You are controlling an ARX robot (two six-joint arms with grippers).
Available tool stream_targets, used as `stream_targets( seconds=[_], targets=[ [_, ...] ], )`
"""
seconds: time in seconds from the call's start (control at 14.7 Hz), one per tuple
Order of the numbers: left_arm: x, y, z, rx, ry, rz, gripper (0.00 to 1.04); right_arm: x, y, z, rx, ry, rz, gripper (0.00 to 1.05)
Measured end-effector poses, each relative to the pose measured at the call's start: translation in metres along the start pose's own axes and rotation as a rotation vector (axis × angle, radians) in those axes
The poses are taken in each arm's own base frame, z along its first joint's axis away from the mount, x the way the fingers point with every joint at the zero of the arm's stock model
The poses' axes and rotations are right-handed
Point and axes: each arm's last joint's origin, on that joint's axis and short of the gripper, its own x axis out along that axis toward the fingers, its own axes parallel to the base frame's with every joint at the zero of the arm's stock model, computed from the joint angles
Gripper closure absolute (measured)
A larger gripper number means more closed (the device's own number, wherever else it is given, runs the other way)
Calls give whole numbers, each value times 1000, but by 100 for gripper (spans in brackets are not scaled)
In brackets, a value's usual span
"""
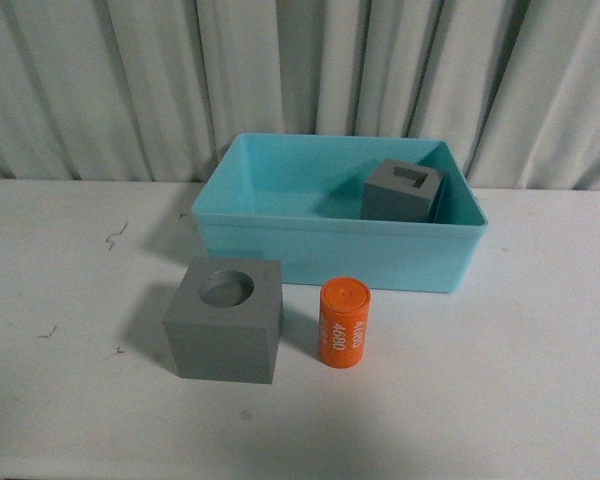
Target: Place gray and orange parts in blue box
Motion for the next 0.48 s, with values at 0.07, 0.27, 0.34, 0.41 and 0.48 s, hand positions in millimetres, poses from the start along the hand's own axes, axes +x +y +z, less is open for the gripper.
stream_targets(
  seconds=[0.07, 0.27, 0.34, 0.41, 0.48],
  targets=[
    [0, 0, 0, 0, 0, 0, 7, 0, 0, 0, 0, 0, 0, 103],
    [0, 0, 0, 0, 0, 0, 7, -1, 0, 0, 0, -3, 0, 103],
    [0, 0, 0, 0, -1, 0, 7, -2, 0, 0, 0, -3, 0, 103],
    [0, 0, 0, 0, 0, 0, 7, -3, 0, 0, 0, -4, 0, 103],
    [0, 0, 0, 0, 0, 0, 7, -7, 0, 0, 0, -3, 0, 103]
  ],
)
